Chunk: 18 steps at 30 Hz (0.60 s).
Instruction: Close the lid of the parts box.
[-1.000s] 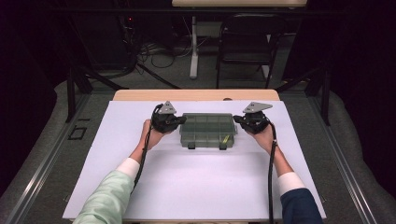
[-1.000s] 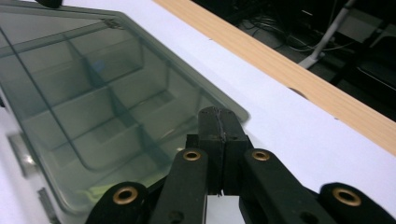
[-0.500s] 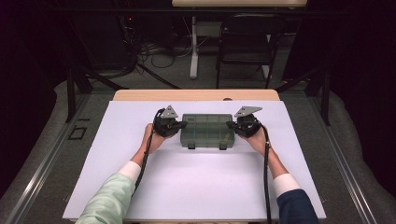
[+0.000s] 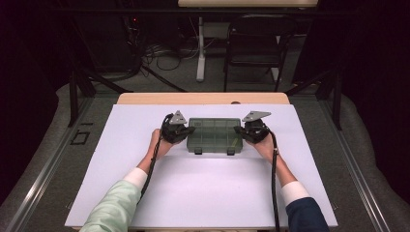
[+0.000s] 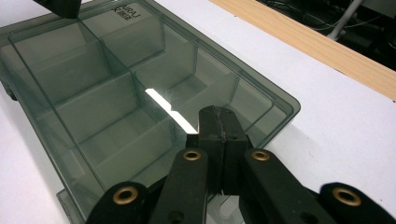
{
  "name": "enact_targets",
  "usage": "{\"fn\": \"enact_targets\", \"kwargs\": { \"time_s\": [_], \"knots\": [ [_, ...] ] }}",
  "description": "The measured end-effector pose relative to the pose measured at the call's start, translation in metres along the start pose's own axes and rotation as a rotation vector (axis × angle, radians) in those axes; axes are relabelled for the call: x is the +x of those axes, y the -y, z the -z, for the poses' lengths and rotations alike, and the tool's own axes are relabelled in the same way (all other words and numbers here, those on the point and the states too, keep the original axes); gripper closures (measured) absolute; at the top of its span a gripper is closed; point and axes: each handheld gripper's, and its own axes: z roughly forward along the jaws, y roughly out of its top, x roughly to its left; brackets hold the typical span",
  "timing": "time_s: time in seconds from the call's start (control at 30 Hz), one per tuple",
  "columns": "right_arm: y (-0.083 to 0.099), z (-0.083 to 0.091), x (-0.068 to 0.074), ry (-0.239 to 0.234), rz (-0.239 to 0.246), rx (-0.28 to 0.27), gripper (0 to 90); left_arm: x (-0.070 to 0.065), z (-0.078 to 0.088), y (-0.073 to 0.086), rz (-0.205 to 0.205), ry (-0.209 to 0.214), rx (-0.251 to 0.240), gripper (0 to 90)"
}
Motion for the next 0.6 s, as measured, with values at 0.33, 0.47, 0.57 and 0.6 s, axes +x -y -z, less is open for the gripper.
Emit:
{"fn": "enact_targets", "kwargs": {
  "time_s": [0.33,0.47,0.57,0.6],
  "knots": [
    [-0.003,0.015,0.005,-0.047,-0.031,0.011,26.3,-0.004,0.023,0.002,0.044,0.000,0.023,24.3],
    [-0.003,0.023,0.012,-0.049,-0.029,0.027,13.0,-0.013,0.034,0.007,0.031,-0.014,0.039,12.4],
    [-0.001,0.028,0.016,-0.051,-0.038,0.032,5.5,-0.019,0.042,0.011,0.018,-0.038,0.053,5.2],
    [0.000,0.030,0.017,-0.052,-0.039,0.035,4.2,-0.021,0.044,0.013,0.010,-0.047,0.054,3.7]
  ]
}}
